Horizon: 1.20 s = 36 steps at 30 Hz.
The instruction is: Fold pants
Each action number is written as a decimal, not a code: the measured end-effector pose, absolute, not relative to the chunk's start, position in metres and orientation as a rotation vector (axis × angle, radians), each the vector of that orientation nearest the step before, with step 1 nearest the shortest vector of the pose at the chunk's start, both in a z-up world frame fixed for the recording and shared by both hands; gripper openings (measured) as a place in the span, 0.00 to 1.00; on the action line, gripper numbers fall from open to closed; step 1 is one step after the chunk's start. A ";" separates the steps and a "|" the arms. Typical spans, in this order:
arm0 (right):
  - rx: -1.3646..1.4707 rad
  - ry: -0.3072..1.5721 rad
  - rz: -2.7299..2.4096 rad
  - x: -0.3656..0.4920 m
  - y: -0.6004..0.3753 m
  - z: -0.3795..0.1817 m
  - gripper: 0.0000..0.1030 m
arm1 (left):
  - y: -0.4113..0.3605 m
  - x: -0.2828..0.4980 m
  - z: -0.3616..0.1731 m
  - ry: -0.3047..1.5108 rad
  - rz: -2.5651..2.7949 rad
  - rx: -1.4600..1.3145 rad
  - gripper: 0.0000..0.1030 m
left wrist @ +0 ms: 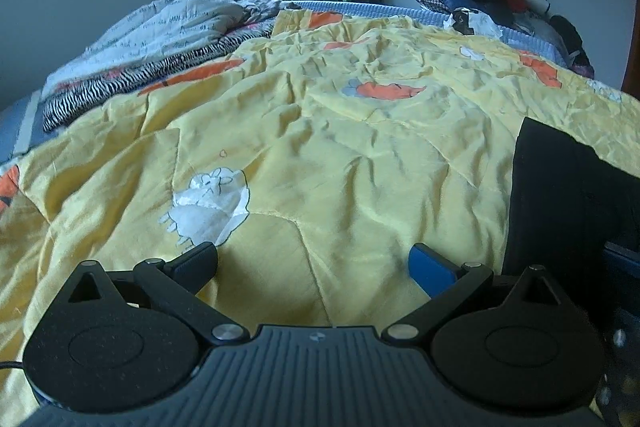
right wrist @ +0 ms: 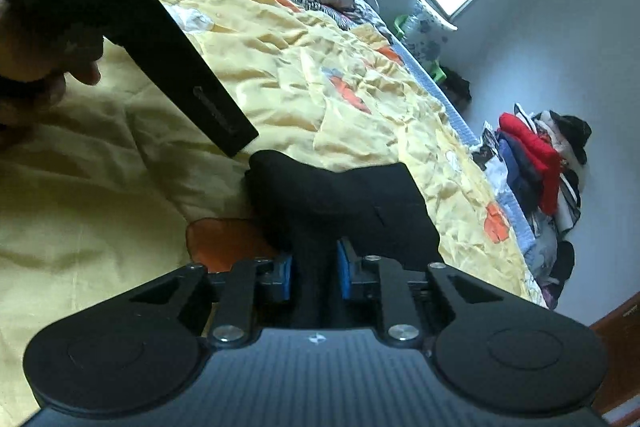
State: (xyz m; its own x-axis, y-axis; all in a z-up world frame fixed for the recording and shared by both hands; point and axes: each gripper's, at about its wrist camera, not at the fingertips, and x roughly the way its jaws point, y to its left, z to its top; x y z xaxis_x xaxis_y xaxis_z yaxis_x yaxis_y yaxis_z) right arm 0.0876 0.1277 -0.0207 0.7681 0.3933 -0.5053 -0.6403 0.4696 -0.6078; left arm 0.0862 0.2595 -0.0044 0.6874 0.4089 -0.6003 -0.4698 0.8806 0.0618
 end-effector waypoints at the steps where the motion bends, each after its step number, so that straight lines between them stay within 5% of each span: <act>1: -0.875 0.312 0.645 0.084 0.126 -0.019 0.22 | 0.262 0.085 -0.005 0.649 0.487 -0.124 1.00; 18: -1.016 0.220 0.605 0.079 0.137 -0.039 0.22 | 0.273 0.068 0.001 0.583 0.401 -0.318 0.99; 28: -0.507 0.393 0.738 0.112 0.091 0.011 0.16 | 0.286 0.092 -0.005 0.648 -0.058 -0.944 0.99; 36: -0.375 0.424 0.758 0.118 0.075 0.023 0.16 | 0.269 0.132 -0.011 0.647 -0.112 -1.041 0.98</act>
